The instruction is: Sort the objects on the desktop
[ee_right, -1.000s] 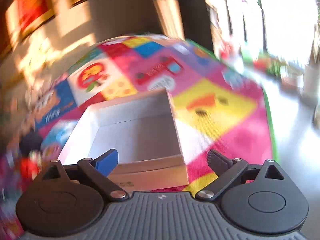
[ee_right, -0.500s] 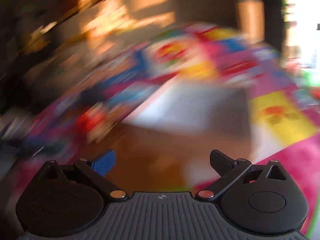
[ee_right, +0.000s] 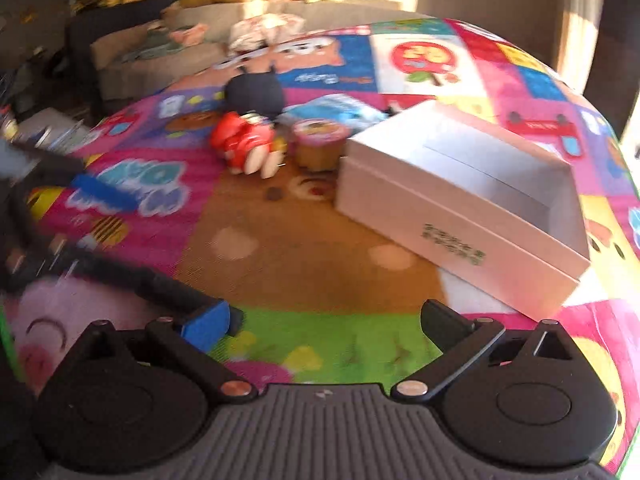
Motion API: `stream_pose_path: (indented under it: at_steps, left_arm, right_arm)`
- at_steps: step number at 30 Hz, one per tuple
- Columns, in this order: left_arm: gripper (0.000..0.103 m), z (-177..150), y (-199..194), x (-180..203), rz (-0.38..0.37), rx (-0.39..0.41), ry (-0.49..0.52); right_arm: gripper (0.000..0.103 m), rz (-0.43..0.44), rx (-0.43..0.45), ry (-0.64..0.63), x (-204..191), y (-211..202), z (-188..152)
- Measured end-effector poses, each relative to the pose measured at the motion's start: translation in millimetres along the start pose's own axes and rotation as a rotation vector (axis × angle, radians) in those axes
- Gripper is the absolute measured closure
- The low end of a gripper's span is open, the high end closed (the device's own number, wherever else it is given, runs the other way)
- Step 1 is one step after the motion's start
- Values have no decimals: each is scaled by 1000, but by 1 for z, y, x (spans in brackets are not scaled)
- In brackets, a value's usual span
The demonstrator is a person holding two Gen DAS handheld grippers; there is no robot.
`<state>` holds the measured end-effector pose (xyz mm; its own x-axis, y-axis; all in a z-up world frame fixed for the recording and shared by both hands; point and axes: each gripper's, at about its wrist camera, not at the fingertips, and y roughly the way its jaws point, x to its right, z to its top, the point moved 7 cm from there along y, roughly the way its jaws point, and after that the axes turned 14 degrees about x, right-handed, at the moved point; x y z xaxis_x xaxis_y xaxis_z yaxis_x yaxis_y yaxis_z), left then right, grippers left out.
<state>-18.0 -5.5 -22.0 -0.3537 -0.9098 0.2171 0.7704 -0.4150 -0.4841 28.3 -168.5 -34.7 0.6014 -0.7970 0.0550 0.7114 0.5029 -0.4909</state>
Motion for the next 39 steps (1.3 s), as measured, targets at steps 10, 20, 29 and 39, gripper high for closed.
stream_pose_path:
  at_steps: [10, 20, 29, 39]
  left_arm:
    - [0, 6, 34, 23, -121, -13, -23]
    - [0, 12, 70, 51, -182, -15, -9]
    - [0, 25, 24, -24, 278, 133, 31]
    - [0, 28, -9, -91, 482, 196, -153]
  right_arm:
    - [1, -93, -1, 149, 30, -2, -10]
    - [0, -259, 28, 206, 70, -21, -12]
    - [0, -203, 32, 310, 32, -12, -5]
    - [23, -172, -45, 322, -14, 30, 2]
